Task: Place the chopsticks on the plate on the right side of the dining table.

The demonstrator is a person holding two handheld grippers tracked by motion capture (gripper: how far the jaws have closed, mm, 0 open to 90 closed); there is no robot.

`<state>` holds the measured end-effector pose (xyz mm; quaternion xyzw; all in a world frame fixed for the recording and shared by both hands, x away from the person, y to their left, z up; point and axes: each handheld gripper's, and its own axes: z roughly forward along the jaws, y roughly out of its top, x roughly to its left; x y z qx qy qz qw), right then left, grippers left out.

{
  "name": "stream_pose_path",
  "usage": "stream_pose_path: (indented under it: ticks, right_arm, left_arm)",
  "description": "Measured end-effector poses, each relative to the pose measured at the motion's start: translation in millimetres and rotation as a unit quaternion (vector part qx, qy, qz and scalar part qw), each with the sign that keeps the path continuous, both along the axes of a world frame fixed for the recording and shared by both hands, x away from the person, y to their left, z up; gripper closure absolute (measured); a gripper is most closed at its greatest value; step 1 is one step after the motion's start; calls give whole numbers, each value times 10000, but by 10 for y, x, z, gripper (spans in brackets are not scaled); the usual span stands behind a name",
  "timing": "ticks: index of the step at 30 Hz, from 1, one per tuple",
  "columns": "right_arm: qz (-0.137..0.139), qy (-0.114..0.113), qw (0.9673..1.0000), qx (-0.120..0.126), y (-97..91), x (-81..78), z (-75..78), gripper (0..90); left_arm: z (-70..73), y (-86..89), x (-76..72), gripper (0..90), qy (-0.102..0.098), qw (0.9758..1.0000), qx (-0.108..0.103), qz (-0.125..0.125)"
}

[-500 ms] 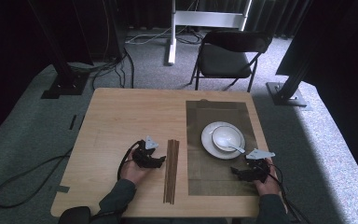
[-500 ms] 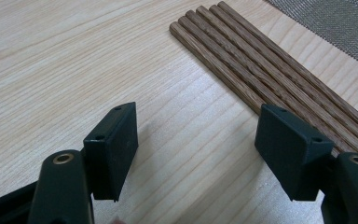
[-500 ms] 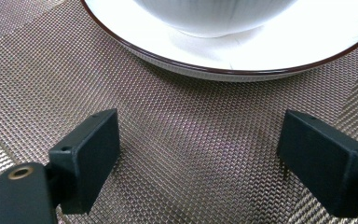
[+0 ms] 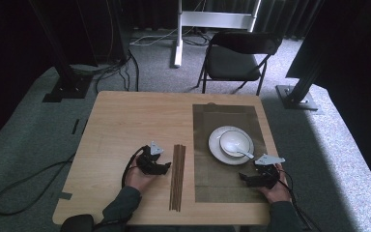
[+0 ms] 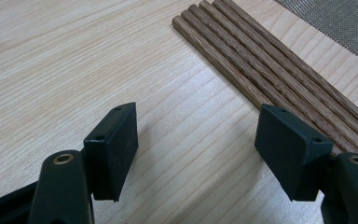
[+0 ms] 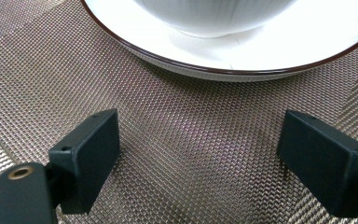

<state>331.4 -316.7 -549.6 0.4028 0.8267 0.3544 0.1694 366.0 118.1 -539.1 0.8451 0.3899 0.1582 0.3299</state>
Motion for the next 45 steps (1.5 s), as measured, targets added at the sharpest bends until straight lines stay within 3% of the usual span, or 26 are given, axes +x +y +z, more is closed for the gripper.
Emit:
stream_pose_path:
  ticks: [9,13,24,45]
  right_arm:
    - [-3,-2,10000,-1,1,0,0,123]
    - [-4,-2,10000,-1,1,0,0,123]
    - [-4,-2,10000,-2,1,0,0,123]
    - [-4,-3,10000,-3,1,0,0,124]
  left_arm:
    - [30,-6,-6,379,98,9999,38,137]
    - [55,3,-24,379,174,9997,-51,161]
    - [168,76,-94,369,47,9986,-518,24]
    - [188,-17,-209,341,68,9986,-482,-211]
